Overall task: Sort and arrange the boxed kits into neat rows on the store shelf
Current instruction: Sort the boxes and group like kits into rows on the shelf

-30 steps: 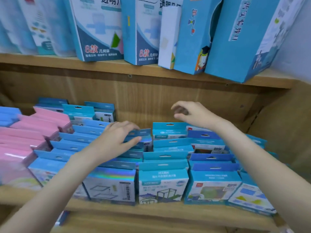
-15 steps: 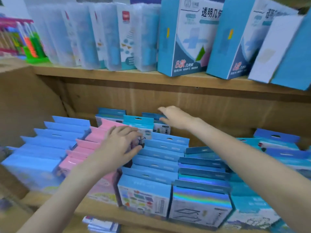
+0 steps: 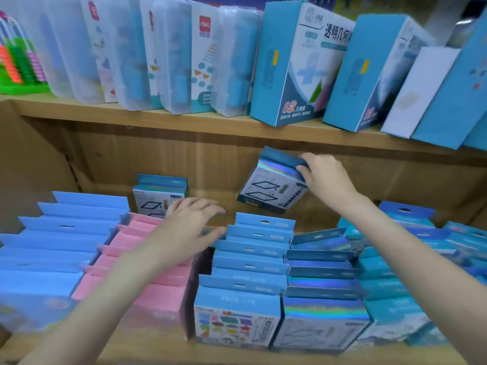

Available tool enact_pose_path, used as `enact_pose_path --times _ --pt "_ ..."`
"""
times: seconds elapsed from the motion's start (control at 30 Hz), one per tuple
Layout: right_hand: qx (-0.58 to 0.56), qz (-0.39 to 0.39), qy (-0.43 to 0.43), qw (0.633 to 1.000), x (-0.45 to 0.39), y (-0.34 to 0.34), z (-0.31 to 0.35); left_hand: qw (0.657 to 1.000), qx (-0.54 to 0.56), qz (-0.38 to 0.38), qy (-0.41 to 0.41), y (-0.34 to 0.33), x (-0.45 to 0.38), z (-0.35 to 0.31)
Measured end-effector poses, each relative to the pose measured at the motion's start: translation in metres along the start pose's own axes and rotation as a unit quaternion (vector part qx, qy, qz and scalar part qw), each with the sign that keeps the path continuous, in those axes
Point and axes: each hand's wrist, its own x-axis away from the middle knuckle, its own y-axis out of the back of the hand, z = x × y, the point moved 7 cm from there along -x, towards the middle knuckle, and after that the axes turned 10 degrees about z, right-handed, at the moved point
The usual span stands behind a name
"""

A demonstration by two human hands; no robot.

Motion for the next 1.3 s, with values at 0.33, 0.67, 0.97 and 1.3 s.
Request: enact_pose_path --times 0.33,0.67,0.97,1.3 --pt "-0.038 -0.041 -0.035 0.998 0.040 0.027 -0.033 0.983 0.123 0.127 0.041 0.015 -0.040 0.058" --pt "-0.076 -0.010 0.033 0.996 0.031 0.009 0.004 0.967 0.096 0.225 0.076 -0.013 -0.057 0.058" --pt "-0.048 0.132 -0.009 0.990 0.004 -0.056 0.027 0.987 0.071 0.107 0.093 -0.004 -0.055 0.077" --pt "-0.145 0.227 0.119 0.956 0.047 -0.028 0.128 0.988 0.112 -0.013 0.102 0.016 -0.052 0.078"
